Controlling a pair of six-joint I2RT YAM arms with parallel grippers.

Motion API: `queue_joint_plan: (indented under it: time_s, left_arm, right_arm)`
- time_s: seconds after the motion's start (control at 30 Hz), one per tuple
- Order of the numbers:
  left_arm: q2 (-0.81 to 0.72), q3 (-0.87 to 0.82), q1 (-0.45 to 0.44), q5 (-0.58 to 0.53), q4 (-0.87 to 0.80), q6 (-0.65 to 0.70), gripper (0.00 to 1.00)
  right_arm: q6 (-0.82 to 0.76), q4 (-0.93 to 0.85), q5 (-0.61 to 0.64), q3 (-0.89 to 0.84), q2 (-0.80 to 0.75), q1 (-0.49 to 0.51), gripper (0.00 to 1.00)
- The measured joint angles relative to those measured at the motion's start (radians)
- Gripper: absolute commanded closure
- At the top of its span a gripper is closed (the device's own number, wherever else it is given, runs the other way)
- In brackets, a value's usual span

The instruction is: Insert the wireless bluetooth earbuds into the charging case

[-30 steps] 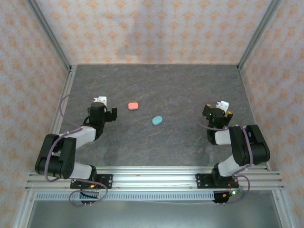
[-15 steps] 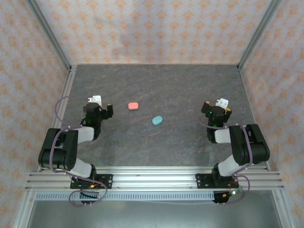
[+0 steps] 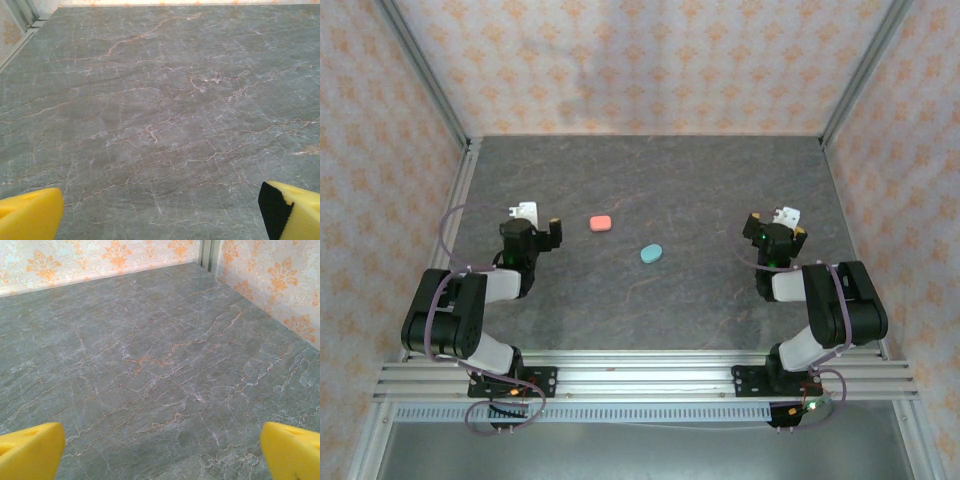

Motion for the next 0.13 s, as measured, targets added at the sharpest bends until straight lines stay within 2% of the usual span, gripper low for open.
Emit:
queue_joint_plan:
  time_s: [0.13]
  left_arm:
    - [0.0,0.0,-0.002,0.0,0.0,0.0,0.0]
  right_arm:
    - [0.0,0.0,-0.006,0.0,0.001,0.0,0.01]
